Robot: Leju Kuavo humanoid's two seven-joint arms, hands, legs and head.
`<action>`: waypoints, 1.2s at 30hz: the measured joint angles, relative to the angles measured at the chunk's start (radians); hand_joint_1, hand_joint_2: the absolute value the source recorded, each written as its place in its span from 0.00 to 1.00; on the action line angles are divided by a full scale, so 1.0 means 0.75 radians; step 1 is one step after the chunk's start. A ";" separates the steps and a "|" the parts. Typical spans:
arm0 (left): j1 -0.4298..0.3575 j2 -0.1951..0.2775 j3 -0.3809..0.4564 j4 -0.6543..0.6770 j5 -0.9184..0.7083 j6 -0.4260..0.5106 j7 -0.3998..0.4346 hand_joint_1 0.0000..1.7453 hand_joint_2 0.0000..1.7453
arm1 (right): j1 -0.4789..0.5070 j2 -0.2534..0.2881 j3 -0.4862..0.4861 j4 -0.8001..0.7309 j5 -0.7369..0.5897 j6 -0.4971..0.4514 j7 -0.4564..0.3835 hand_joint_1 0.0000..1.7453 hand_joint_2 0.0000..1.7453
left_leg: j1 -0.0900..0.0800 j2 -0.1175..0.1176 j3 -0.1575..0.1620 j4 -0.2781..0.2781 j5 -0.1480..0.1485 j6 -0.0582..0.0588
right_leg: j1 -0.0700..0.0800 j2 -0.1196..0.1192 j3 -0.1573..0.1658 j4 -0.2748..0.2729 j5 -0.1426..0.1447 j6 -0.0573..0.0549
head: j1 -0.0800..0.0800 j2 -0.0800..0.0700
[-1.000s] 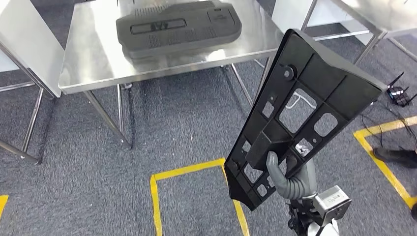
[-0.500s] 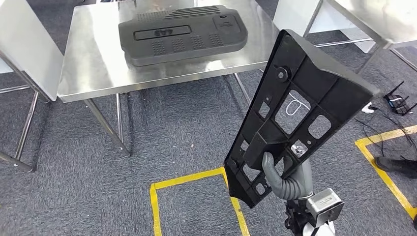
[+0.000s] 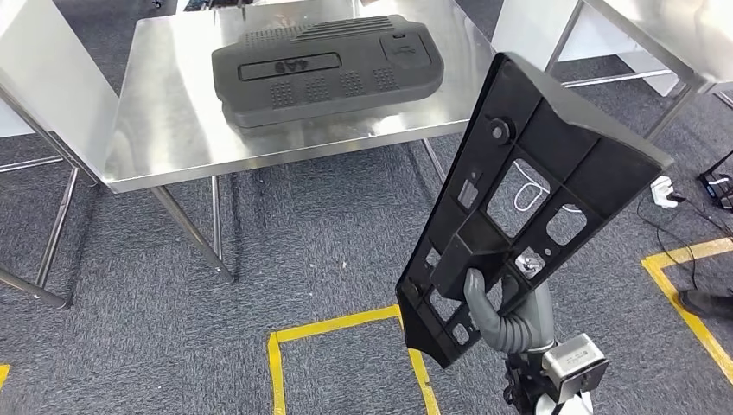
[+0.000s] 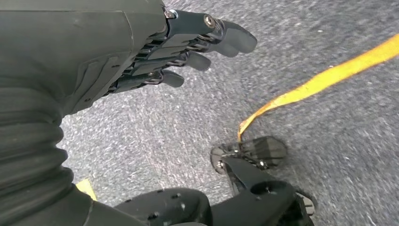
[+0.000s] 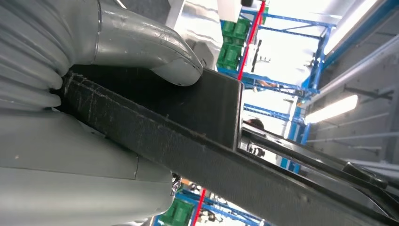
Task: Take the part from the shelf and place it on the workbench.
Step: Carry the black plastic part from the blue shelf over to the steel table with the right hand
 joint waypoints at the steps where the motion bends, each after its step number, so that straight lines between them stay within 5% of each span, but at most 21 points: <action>1: -0.001 0.000 0.000 0.000 -0.001 0.000 0.000 0.00 1.00 | 0.000 0.000 0.000 0.000 0.001 0.000 0.000 1.00 1.00 | 0.002 0.004 -0.024 0.052 -0.025 -0.005 | -0.005 0.000 0.017 -0.002 -0.001 -0.007 | -0.001 0.000; 4: 0.000 0.001 0.000 0.000 -0.001 0.000 0.000 0.00 1.00 | 0.000 0.002 0.001 0.000 0.005 -0.001 0.000 1.00 1.00 | 0.009 0.009 -0.158 0.274 -0.115 -0.021 | -0.004 0.001 0.039 -0.002 -0.018 -0.021 | -0.003 0.000; 5: 0.001 0.001 0.000 0.000 -0.001 0.000 0.001 0.00 1.00 | 0.001 0.002 0.001 0.000 0.006 -0.001 0.000 1.00 1.00 | 0.012 0.009 -0.189 0.303 -0.116 -0.025 | -0.004 0.003 0.046 -0.002 -0.025 -0.021 | -0.004 0.000; 6: 0.003 0.001 0.000 0.000 -0.002 0.000 0.002 0.00 1.00 | 0.001 0.002 0.002 0.000 0.008 -0.001 0.000 1.00 1.00 | 0.016 0.010 -0.195 0.282 -0.088 -0.029 | -0.006 0.006 0.056 -0.001 -0.033 -0.017 | -0.004 0.000; 9: 0.005 0.004 0.000 0.001 -0.001 0.000 0.006 0.00 1.00 | 0.000 0.001 0.005 0.000 0.010 -0.004 0.000 1.00 1.00 | 0.024 0.014 -0.120 0.048 0.066 -0.034 | -0.008 0.011 0.090 0.001 -0.063 0.001 | -0.005 0.000; 11: 0.004 0.005 0.000 0.001 -0.001 -0.001 0.011 0.00 1.00 | -0.001 0.001 0.007 0.000 0.012 -0.008 0.000 1.00 1.00 | 0.020 0.016 -0.090 -0.029 0.085 -0.020 | -0.003 0.011 0.091 0.001 -0.077 0.018 | -0.007 0.000; 15: 0.008 0.007 0.000 0.000 -0.001 -0.002 0.028 0.00 1.00 | -0.001 0.001 0.011 -0.002 0.021 -0.012 0.002 1.00 1.00 | 0.015 0.015 -0.069 -0.043 0.086 0.023 | -0.003 0.008 0.085 0.022 -0.100 0.046 | -0.004 0.000; 17: 0.007 0.009 0.000 0.000 0.000 -0.002 0.030 0.00 1.00 | -0.003 0.000 0.013 -0.002 0.022 -0.012 0.002 1.00 1.00 | 0.017 0.014 -0.058 -0.049 0.081 0.040 | -0.003 0.007 0.015 0.153 -0.144 0.045 | 0.001 0.000; 20: 0.006 0.012 0.000 0.000 0.001 -0.002 0.030 0.00 1.00 | -0.001 -0.002 0.015 -0.002 0.023 -0.013 0.002 1.00 1.00 | 0.015 0.010 -0.044 -0.050 0.061 0.053 | -0.004 0.007 -0.155 0.400 -0.197 0.048 | 0.003 0.000; 22: 0.007 0.013 0.000 0.000 0.001 -0.002 0.034 0.00 1.00 | 0.000 -0.002 0.015 -0.002 0.023 -0.013 0.002 1.00 1.00 | 0.014 0.006 -0.022 -0.050 0.044 0.051 | -0.005 0.006 -0.167 0.350 -0.132 0.072 | 0.004 0.000; 24: 0.007 0.013 0.000 0.000 0.001 -0.002 0.045 0.00 1.00 | 0.000 -0.003 0.015 -0.002 0.024 -0.013 0.002 1.00 1.00 | 0.011 0.002 0.003 -0.049 0.025 0.043 | -0.003 0.002 -0.100 0.156 -0.026 0.087 | 0.006 0.000; 26: 0.007 0.016 0.001 0.000 0.002 -0.001 0.057 0.00 1.00 | 0.000 -0.004 0.016 -0.002 0.026 -0.014 0.002 1.00 1.00 | 0.003 -0.001 0.015 -0.051 0.007 0.030 | 0.004 -0.003 -0.049 0.031 0.025 0.073 | 0.006 0.000; 29: 0.007 0.027 0.002 -0.001 0.005 0.001 0.073 0.00 1.00 | 0.005 -0.004 0.016 -0.002 0.027 -0.017 0.002 1.00 1.00 | 0.002 0.002 0.026 -0.058 -0.007 0.012 | 0.002 -0.001 -0.031 0.011 0.022 0.040 | 0.003 0.000; 31: 0.008 0.036 0.004 -0.002 0.008 0.002 0.082 0.00 1.00 | 0.009 -0.005 0.016 -0.004 0.030 -0.020 0.002 1.00 1.00 | 0.005 0.008 0.009 0.000 -0.040 -0.001 | -0.010 -0.001 -0.007 0.001 0.014 0.017 | 0.000 0.000; 34: 0.010 0.042 0.009 -0.002 0.015 0.002 0.092 0.00 1.00 | 0.013 -0.005 0.015 -0.005 0.032 -0.025 0.001 1.00 1.00 | 0.011 0.011 -0.126 0.253 -0.135 -0.016 | -0.012 -0.002 0.026 -0.003 -0.007 -0.009 | -0.006 0.000; 36: 0.014 0.046 0.013 -0.002 0.016 0.003 0.097 0.00 1.00 | 0.018 -0.005 0.015 -0.005 0.033 -0.025 0.001 1.00 1.00 | 0.016 0.012 -0.196 0.332 -0.124 -0.022 | -0.012 0.001 0.045 -0.002 -0.023 -0.011 | -0.006 0.000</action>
